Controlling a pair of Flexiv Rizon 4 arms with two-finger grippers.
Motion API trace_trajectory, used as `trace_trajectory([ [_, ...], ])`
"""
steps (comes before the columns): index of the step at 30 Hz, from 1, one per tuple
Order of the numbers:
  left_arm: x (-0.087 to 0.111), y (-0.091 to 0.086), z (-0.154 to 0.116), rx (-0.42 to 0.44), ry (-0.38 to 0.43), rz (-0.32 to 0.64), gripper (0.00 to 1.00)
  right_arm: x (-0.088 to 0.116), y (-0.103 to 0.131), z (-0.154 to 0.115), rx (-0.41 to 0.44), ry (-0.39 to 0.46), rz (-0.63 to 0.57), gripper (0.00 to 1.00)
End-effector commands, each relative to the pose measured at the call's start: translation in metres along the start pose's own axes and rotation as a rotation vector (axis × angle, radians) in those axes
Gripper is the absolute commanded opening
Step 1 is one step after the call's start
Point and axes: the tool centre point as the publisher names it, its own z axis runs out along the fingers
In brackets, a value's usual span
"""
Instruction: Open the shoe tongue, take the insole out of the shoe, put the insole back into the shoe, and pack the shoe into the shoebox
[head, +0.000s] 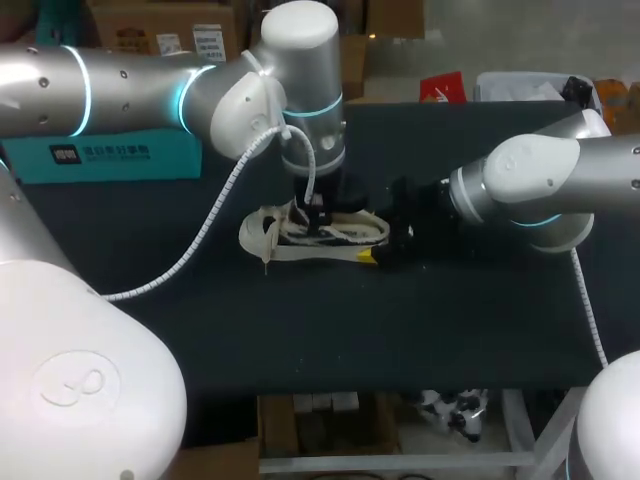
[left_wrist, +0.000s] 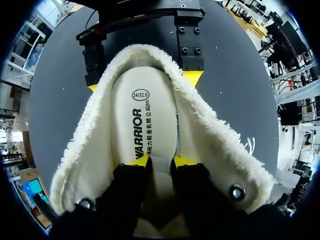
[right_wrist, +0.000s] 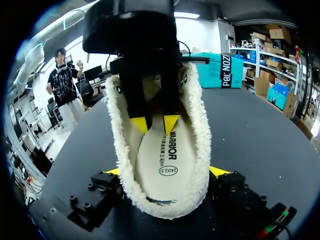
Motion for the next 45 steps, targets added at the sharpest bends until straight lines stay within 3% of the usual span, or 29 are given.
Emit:
trace_trajectory([
  [1,-0.014,0.000,0.086,-0.004,-0.068,0.004,0.31,-0.002,-0.007,0.007,-0.003,0.001,-0.002,0.00],
  [10,-0.034,-0.005,0.104,-0.004,-0.199,0.022,0.37,-0.002,-0.007,0.007,-0.003,0.001,-0.002,0.00],
  [22,-0.078,-0.006,0.116,-0.029,-0.275,-0.006,0.35,-0.002,-0.007,0.007,-0.003,0.001,-0.002,0.00],
  [24,-0.084,-0.006,0.115,-0.033,-0.284,-0.015,0.30,-0.002,-0.007,0.007,-0.003,0.001,-0.002,0.00],
  [26,-0.091,-0.006,0.115,-0.034,-0.286,-0.020,0.05,-0.002,-0.007,0.007,-0.003,0.001,-0.002,0.00],
  [28,-0.095,-0.005,0.113,-0.034,-0.285,-0.026,0.00,-0.002,-0.007,0.007,-0.003,0.001,-0.002,0.00],
  [33,-0.090,-0.006,0.089,0.015,-0.257,-0.006,0.00,-0.002,-0.007,0.007,-0.003,0.001,-0.002,0.00],
  [45,-0.055,-0.019,-0.011,0.223,-0.169,0.118,0.00,-0.002,-0.007,0.007,-0.003,0.001,-0.002,0.00],
])
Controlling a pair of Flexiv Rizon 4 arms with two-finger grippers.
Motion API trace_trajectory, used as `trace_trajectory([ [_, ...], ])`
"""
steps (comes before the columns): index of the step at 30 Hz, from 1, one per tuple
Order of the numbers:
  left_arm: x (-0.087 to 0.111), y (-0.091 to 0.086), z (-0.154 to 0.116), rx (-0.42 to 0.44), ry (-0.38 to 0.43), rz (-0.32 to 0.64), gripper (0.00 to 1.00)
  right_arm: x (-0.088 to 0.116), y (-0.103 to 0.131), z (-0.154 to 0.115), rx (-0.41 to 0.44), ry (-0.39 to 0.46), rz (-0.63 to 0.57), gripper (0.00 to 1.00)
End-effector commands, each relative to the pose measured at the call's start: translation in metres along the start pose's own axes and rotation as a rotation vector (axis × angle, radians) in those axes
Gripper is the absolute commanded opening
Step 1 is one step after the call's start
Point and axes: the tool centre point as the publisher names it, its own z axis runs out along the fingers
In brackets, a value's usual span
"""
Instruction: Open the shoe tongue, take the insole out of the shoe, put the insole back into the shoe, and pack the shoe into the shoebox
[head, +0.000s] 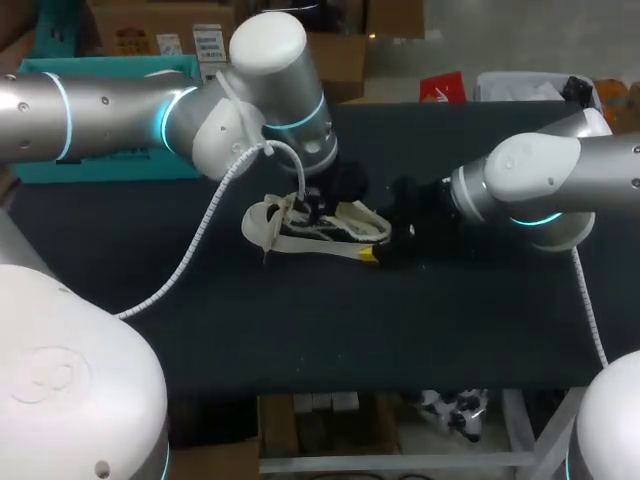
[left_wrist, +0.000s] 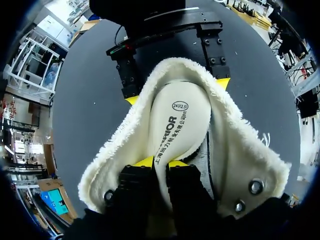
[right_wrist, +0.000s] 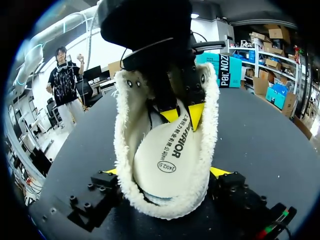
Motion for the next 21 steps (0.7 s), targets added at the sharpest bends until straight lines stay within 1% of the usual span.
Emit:
trace_trajectory([
  [1,-0.010,-0.006,-0.001,0.095,0.015,0.016,0.00,0.001,-0.007,0.009,-0.003,0.005,-0.004,0.00],
  [4,-0.008,-0.011,-0.013,0.123,0.024,0.022,0.00,0.001,-0.007,0.009,-0.003,0.005,-0.004,0.00],
  [6,-0.007,-0.013,-0.022,0.161,0.047,0.033,0.00,0.001,-0.007,0.009,-0.003,0.005,-0.004,0.00],
  [12,0.001,-0.019,-0.045,0.222,0.075,0.067,0.00,0.001,-0.007,0.009,-0.003,0.005,-0.004,0.00],
  [16,0.006,-0.019,-0.057,0.246,0.073,0.083,0.00,0.001,-0.007,0.009,-0.003,0.005,-0.004,0.00],
  [21,0.007,-0.022,-0.063,0.260,0.078,0.093,0.00,0.001,-0.007,0.009,-0.003,0.005,-0.004,0.00],
])
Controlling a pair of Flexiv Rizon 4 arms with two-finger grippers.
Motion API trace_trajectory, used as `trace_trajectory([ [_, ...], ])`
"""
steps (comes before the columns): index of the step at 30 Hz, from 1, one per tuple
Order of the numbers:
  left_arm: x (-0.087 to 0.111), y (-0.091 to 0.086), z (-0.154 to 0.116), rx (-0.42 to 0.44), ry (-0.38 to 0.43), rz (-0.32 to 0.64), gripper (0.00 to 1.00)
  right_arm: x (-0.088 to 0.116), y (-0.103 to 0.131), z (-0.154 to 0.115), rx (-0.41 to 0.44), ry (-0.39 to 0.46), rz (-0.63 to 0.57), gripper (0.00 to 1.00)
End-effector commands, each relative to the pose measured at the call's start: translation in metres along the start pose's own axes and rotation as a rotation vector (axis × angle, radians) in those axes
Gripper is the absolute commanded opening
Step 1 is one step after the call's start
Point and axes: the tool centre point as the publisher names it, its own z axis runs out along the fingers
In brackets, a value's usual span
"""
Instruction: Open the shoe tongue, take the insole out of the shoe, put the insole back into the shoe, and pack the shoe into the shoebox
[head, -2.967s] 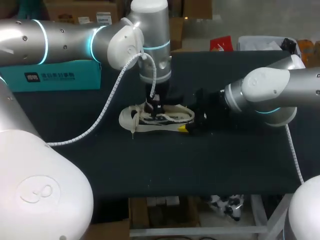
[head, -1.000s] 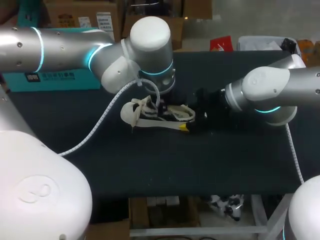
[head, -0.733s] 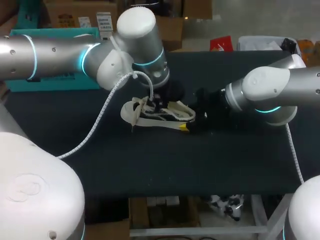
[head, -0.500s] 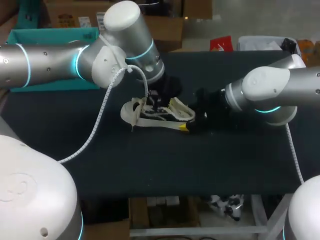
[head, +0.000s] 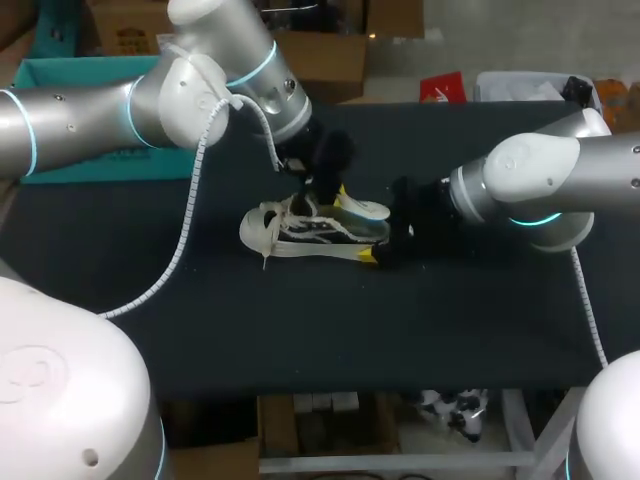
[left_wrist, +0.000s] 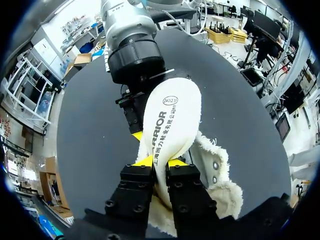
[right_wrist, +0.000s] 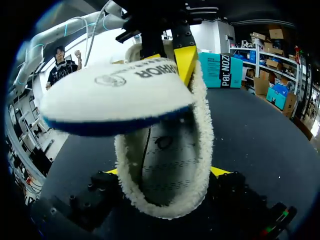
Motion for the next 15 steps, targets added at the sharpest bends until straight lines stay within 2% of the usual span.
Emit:
trace_trajectory([
  [1,0.004,-0.001,-0.007,0.002,-0.003,0.002,0.00,0.000,-0.008,0.008,-0.003,0.002,-0.001,0.00],
  [3,0.005,-0.003,-0.006,-0.005,0.005,0.004,0.00,0.000,-0.008,0.008,-0.003,0.002,-0.001,0.00],
  [4,0.006,-0.004,-0.004,-0.010,0.006,0.003,0.05,0.000,-0.008,0.008,-0.003,0.002,-0.001,0.00],
  [5,0.007,-0.005,-0.003,-0.013,0.006,0.003,0.35,0.000,-0.008,0.008,-0.003,0.002,-0.001,0.00],
  [7,0.010,-0.007,-0.005,-0.016,-0.002,0.003,0.60,0.000,-0.008,0.008,-0.003,0.002,-0.001,0.00],
  [8,0.012,-0.008,-0.007,-0.012,-0.011,0.002,0.81,0.000,-0.008,0.008,-0.003,0.002,-0.001,0.00],
  [9,0.013,-0.010,-0.010,-0.010,-0.021,0.003,0.89,0.000,-0.008,0.008,-0.003,0.002,-0.001,0.00],
  [15,0.024,-0.021,-0.019,-0.044,-0.114,-0.024,0.82,0.000,-0.008,0.008,-0.003,0.002,-0.001,0.00],
])
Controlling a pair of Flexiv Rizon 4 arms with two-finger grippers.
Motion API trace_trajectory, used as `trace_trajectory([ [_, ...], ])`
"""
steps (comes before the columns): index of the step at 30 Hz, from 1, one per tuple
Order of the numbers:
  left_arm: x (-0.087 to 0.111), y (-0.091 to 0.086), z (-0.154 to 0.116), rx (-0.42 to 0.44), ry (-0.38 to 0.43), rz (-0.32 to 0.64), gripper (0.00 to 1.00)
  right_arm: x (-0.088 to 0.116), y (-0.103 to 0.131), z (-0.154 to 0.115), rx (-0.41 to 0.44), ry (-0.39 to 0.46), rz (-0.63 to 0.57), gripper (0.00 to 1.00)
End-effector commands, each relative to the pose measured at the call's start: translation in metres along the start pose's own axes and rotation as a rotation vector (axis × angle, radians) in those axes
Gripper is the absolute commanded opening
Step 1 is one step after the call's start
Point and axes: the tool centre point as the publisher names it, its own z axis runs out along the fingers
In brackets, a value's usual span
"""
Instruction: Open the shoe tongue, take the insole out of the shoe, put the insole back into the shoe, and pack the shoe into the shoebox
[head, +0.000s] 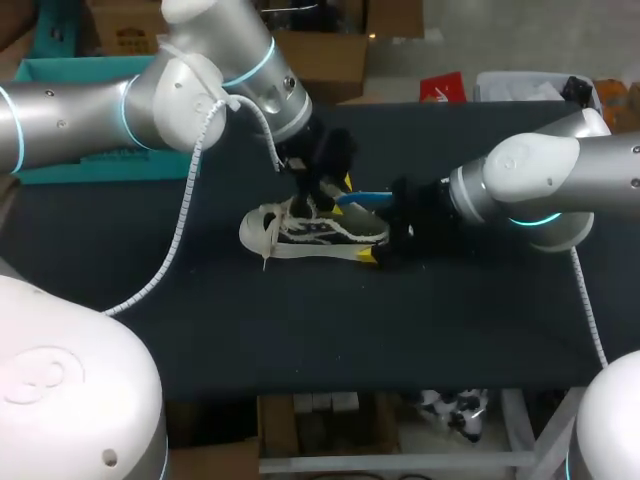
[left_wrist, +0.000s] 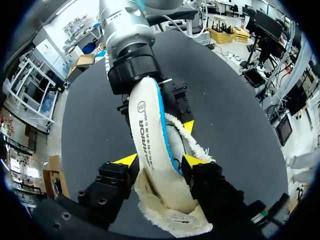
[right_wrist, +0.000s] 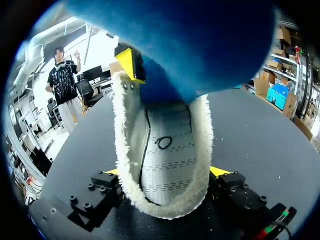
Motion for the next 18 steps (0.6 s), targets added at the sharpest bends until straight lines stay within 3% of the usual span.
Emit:
trace_trajectory([
  [1,0.019,-0.009,-0.009,-0.036,-0.091,-0.021,0.82,-0.001,-0.008,0.007,-0.003,0.001,-0.001,0.00],
  [9,0.027,-0.017,-0.017,-0.059,-0.172,-0.049,0.78,-0.001,-0.008,0.007,-0.003,0.001,-0.001,0.00],
  [18,0.014,-0.015,-0.018,-0.090,-0.226,-0.085,0.58,-0.001,-0.008,0.007,-0.003,0.001,-0.001,0.00],
])
